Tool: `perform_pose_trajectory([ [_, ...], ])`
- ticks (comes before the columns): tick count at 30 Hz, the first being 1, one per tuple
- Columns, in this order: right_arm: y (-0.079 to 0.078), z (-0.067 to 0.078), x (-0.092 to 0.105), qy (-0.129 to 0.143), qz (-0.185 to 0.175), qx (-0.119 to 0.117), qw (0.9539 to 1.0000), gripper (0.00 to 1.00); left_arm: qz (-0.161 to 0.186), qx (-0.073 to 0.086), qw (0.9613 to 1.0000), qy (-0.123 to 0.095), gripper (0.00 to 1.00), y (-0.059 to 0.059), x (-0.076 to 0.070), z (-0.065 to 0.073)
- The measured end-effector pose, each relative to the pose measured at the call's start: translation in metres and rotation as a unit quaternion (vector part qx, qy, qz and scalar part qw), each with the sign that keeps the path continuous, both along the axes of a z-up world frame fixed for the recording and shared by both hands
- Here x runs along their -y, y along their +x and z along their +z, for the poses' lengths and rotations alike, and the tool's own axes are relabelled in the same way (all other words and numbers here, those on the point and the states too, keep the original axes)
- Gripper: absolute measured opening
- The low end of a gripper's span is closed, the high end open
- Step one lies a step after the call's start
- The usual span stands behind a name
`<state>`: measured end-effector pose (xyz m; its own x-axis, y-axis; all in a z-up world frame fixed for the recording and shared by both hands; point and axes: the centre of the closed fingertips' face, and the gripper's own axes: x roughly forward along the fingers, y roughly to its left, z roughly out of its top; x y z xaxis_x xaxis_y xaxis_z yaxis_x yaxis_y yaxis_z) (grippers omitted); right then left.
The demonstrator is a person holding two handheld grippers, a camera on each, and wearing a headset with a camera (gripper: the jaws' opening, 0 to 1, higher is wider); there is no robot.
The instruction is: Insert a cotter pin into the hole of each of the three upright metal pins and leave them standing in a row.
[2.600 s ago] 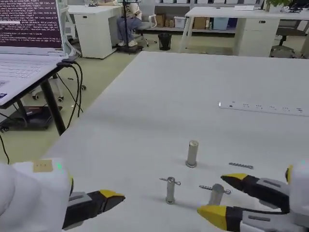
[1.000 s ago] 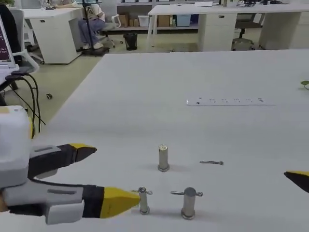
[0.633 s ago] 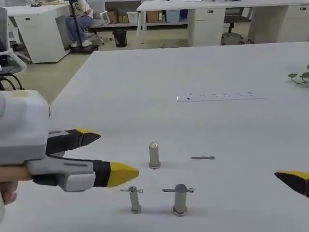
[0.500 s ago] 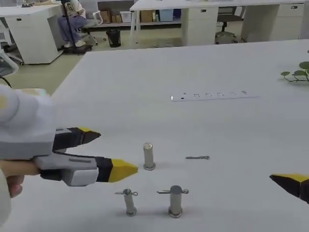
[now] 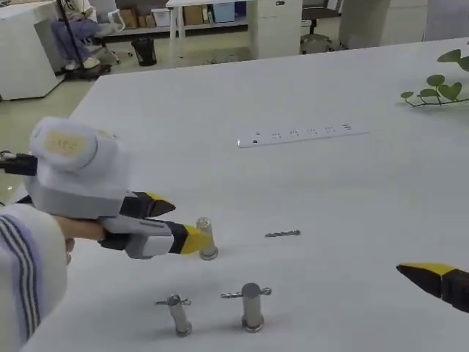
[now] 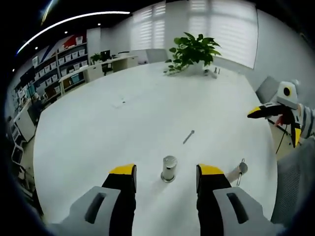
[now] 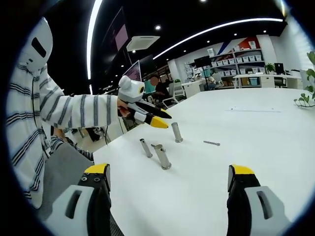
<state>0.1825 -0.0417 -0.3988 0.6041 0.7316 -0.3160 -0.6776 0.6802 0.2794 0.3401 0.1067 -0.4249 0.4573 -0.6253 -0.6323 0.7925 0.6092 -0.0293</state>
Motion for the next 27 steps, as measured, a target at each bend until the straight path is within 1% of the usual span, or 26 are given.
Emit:
perform_pose_trajectory([
  [1,0.0,0.0,0.0,0.001,-0.001,-0.001,1.0,0.98,0.001,-0.003,1.0,0.0,0.41,0.001,0.0,-0.001],
  [3,0.0,-0.004,0.001,0.002,-0.002,-0.007,1.0,0.98,0.006,-0.023,0.9997,-0.003,0.37,0.002,0.004,-0.01],
  [6,0.0,-0.007,0.001,-0.002,0.001,-0.01,1.0,0.98,0.004,-0.03,0.9995,0.002,0.34,0.003,0.008,-0.018],
  [7,0.0,-0.007,0.001,-0.002,0.001,-0.011,0.9999,0.98,0.003,-0.036,0.9993,0.008,0.33,0.002,0.008,-0.022],
  [9,0.0,-0.008,0.002,-0.002,0.0,-0.013,0.9999,0.97,0.003,-0.046,0.9989,0.011,0.31,0.001,0.01,-0.027],
  [10,0.001,-0.008,0.003,-0.002,0.0,-0.012,0.9999,0.96,0.003,-0.045,0.9989,0.012,0.3,0.001,0.011,-0.029],
  [12,0.001,-0.008,0.004,0.001,-0.003,-0.011,0.9999,0.96,0.004,-0.046,0.9989,0.013,0.28,0.001,0.013,-0.032],
  [14,0.001,-0.009,0.005,0.005,-0.005,-0.012,0.9999,0.95,0.031,-0.052,0.9981,0.014,0.26,0.006,0.011,-0.035],
  [15,0.001,-0.01,0.006,0.006,-0.005,-0.014,0.9999,0.95,0.032,-0.048,0.9982,0.013,0.26,0.008,0.013,-0.035],
  [17,0.001,-0.012,0.007,0.01,-0.009,-0.016,0.9998,0.95,0.035,-0.048,0.9982,0.011,0.23,0.009,0.015,-0.036],
  [19,0.001,-0.013,0.007,0.01,-0.011,-0.018,0.9997,0.95,0.038,-0.051,0.9979,0.011,0.19,0.009,0.017,-0.037],
  [21,0.001,-0.016,0.008,0.009,-0.011,-0.019,0.9997,0.95,0.046,-0.062,0.997,0.012,0.17,0.008,0.019,-0.04],
  [22,0.001,-0.017,0.008,0.009,-0.011,-0.02,0.9997,0.95,0.047,-0.063,0.9968,0.013,0.16,0.007,0.019,-0.041],
  [24,0.0,-0.019,0.008,0.008,-0.009,-0.022,0.9997,0.95,0.044,-0.058,0.9972,0.015,0.13,0.005,0.021,-0.041],
  [26,-0.001,-0.019,0.008,0.001,-0.004,-0.02,0.9998,0.95,0.045,-0.053,0.9974,0.019,0.12,0.005,0.022,-0.042],
  [27,-0.002,-0.02,0.007,-0.001,-0.001,-0.02,0.9998,0.95,0.042,-0.044,0.9977,0.03,0.11,0.005,0.021,-0.042],
])
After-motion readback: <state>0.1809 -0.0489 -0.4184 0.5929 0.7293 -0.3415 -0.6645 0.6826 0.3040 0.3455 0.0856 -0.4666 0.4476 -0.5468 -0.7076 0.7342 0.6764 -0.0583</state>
